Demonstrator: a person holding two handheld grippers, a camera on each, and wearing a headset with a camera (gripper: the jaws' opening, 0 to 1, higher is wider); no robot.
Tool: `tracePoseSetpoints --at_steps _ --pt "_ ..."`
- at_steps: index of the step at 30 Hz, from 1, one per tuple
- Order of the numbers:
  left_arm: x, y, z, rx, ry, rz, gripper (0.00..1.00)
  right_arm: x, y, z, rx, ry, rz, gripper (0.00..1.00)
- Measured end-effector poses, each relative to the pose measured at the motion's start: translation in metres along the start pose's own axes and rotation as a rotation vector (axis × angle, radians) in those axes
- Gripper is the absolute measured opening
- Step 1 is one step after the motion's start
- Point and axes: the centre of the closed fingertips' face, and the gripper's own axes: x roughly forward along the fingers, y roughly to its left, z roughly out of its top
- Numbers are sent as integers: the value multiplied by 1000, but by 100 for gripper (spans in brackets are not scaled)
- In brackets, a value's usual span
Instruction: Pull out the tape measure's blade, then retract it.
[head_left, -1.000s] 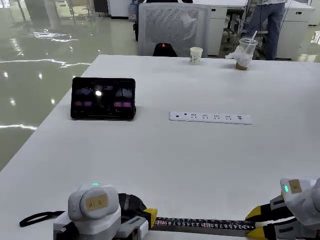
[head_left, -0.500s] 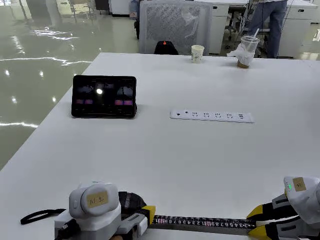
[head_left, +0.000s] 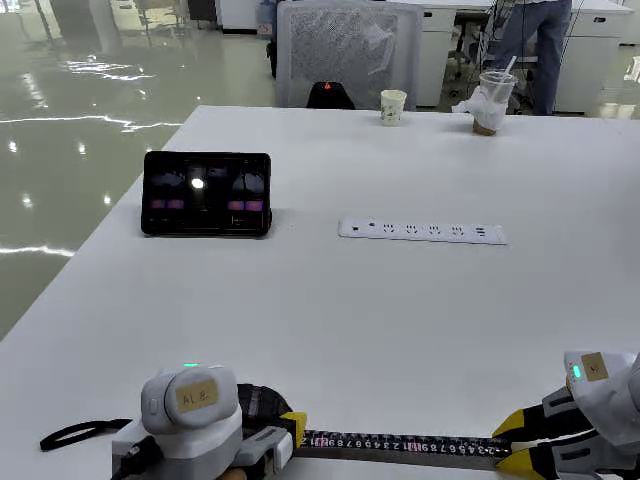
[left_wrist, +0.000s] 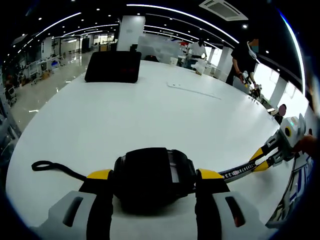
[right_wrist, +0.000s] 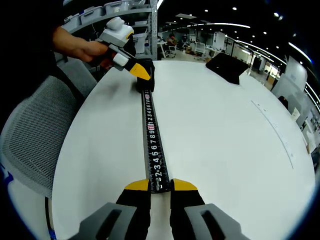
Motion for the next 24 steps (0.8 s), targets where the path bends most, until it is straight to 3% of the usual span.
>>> tracePoseSetpoints --at_steps 24 --pt "0 2 -2 11 30 13 56 0 1 1 -15 3 0 11"
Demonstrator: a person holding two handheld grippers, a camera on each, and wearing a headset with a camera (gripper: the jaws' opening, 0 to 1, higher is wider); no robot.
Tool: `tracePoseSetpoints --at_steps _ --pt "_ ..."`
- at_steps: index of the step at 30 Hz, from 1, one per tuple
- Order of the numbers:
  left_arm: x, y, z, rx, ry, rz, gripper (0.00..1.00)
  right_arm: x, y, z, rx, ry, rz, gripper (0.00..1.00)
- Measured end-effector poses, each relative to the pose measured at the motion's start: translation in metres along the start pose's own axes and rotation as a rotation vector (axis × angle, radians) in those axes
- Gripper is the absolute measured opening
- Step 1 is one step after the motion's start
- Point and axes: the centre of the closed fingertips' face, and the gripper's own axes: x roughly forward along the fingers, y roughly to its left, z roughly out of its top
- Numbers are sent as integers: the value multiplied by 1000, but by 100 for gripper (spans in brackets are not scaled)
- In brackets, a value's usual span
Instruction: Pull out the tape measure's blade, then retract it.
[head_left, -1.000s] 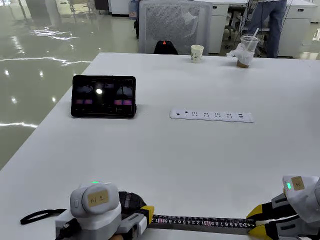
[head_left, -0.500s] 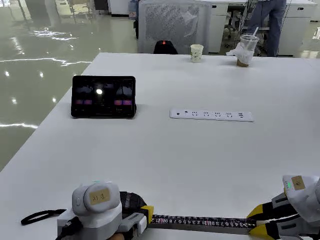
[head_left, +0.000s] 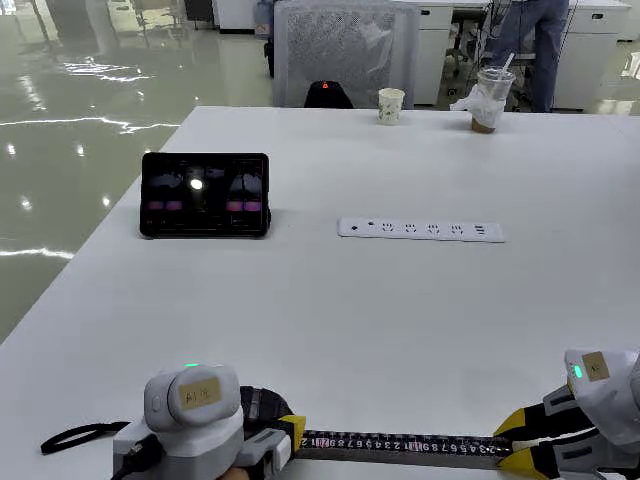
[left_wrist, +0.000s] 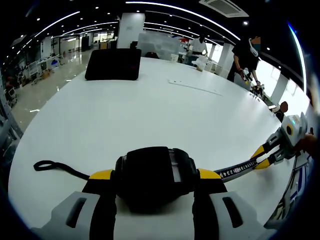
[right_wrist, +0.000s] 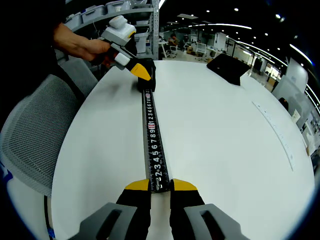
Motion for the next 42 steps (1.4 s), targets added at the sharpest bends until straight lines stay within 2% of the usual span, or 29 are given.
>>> tracePoseSetpoints --at_steps 37,42 --pt "-1 0 -1 -14 12 -7 56 5 0 7 -28 8 -7 11" --pt "0 0 -1 -17 12 -8 56 7 1 14 -32 -6 -7 11"
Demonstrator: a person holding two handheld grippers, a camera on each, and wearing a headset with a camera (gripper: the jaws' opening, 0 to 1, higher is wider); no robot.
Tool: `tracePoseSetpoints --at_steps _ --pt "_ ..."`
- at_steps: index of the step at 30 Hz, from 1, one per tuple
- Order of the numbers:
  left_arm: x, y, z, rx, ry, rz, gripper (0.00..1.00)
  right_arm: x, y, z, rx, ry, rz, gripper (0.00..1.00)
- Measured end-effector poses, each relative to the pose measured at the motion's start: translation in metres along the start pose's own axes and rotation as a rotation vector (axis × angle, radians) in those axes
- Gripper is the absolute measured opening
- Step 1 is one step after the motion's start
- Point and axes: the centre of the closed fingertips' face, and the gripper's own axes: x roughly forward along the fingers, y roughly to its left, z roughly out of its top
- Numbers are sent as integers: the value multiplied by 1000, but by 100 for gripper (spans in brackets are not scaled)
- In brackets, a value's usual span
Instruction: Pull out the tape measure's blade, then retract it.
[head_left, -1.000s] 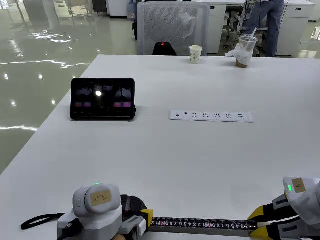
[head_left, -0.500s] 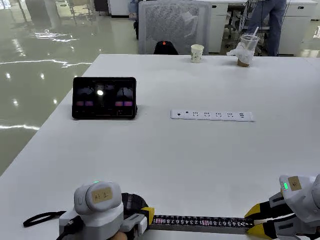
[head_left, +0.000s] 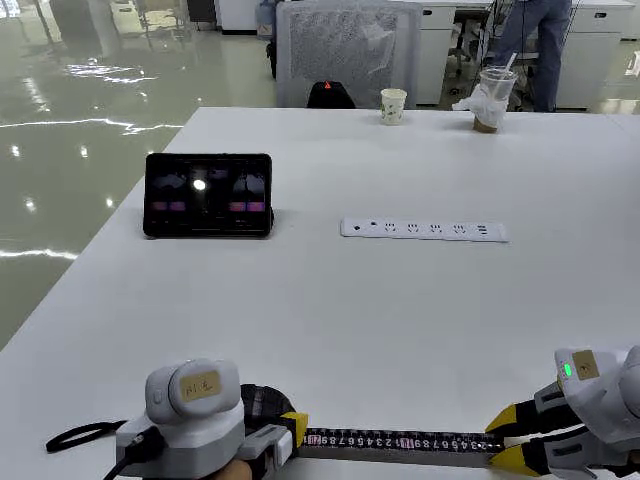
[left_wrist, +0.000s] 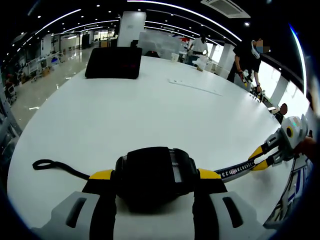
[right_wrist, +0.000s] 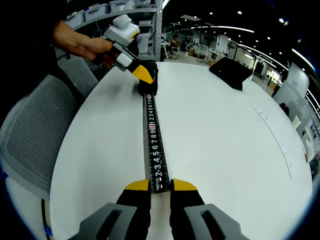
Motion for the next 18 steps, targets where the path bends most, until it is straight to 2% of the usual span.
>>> tracePoseSetpoints --at_steps 18 --pt "2 1 0 -8 9 -20 57 9 3 10 -6 -15 10 11"
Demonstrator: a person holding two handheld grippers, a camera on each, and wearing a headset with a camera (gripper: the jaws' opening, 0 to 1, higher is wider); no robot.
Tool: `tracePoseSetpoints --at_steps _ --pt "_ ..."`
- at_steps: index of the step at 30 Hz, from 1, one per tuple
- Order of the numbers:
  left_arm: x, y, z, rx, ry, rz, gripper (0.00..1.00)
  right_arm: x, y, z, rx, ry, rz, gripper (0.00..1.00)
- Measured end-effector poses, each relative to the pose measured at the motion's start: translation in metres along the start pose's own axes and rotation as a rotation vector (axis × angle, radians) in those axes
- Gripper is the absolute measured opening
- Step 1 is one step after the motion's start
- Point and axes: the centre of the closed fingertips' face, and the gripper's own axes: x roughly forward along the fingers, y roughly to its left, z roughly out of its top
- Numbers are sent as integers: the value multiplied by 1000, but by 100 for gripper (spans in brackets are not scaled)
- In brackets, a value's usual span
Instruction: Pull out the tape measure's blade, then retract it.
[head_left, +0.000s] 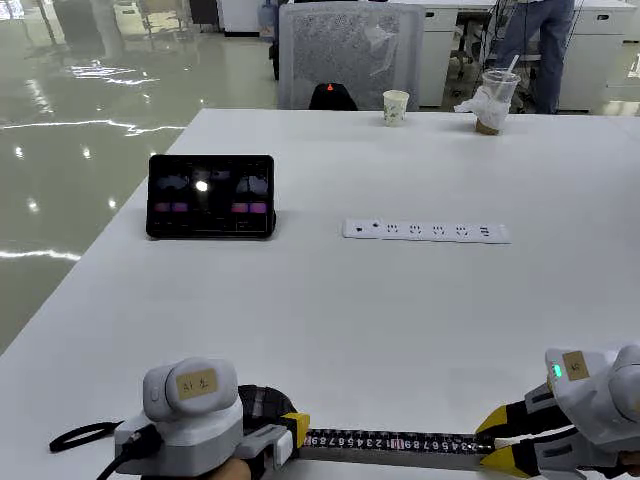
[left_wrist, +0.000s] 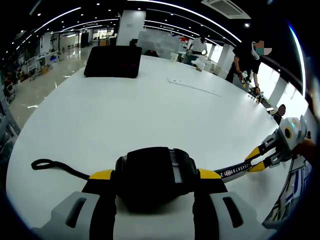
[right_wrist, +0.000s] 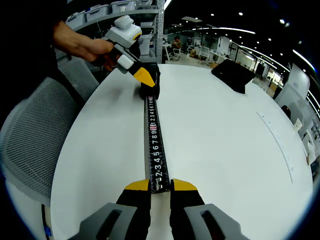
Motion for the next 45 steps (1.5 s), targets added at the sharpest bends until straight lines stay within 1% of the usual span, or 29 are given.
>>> tracePoseSetpoints --at_steps 15,45 --pt "1 0 0 -10 3 -12 57 9 1 14 -2 -20 8 11" --pt "-1 0 0 -22 7 -24 57 36 6 46 -11 -65 29 11"
